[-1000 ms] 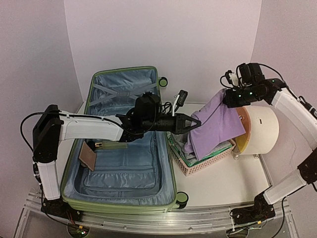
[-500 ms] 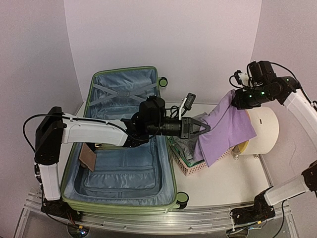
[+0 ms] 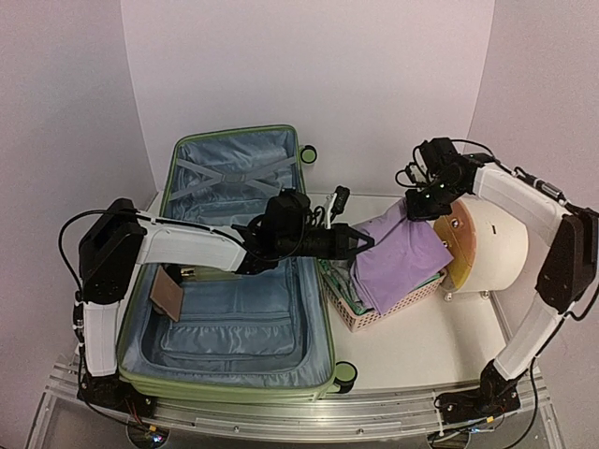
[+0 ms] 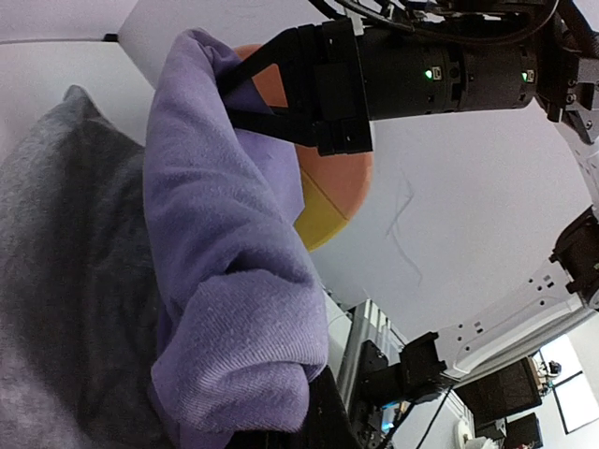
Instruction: Open, take out, and arrange the luggage
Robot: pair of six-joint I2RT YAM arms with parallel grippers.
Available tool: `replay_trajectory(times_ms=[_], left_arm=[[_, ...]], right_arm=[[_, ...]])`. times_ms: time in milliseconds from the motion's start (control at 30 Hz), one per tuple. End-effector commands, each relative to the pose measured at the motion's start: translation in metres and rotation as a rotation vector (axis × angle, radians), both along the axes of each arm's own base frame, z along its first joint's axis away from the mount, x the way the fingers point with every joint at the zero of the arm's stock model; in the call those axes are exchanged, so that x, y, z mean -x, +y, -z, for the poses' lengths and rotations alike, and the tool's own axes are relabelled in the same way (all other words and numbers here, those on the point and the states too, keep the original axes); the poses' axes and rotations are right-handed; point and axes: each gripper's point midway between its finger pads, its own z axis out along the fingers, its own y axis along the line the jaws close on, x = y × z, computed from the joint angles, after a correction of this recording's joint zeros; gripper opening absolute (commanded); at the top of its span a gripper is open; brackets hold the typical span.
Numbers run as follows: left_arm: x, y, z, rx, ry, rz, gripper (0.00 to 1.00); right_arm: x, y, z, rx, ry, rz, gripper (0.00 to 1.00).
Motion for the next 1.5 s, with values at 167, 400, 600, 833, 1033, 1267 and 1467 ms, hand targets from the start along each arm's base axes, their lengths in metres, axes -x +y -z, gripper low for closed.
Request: replay_trajectory(times_ms=[167, 400, 600, 833, 1033, 1267, 1467], left_arm=[[-0.056, 0.02, 0.023, -0.085, -0.074, -0.155, 0.0], [-0.068, 0.027, 0.039, -0.155, -0.074, -0.197, 0.26], [-0.102, 0.048, 0.026, -0.299, -0.168, -0.358, 0.32], [-0.117, 0.065, -0.006, -0.355, -0.287, -0.438, 0.3], [-0.088, 0.064, 0.02, -0.385, -0.176, -0.318, 0.39], [-0.069, 0.078, 0.038, -0.435, -0.09, -0.296, 0.42], [-0.073, 0.093, 0.03, -0.466, -0.144, -0.332, 0.44]], right_arm=[[-0.059, -0.002, 0.005, -0.001, -0.082, 0.042, 0.0], [-0.071, 0.0, 0.033, 0.006, -0.032, 0.042, 0.23], [-0.083, -0.008, 0.023, 0.057, -0.072, 0.07, 0.64], [-0.09, -0.022, -0.017, 0.13, -0.159, 0.109, 0.72], [-0.072, 0.02, -0.026, 0.018, -0.148, 0.0, 0.64], [-0.044, 0.079, -0.002, -0.209, -0.055, -0.083, 0.28], [-0.005, 0.16, 0.003, -0.32, -0.069, -0.261, 0.12]])
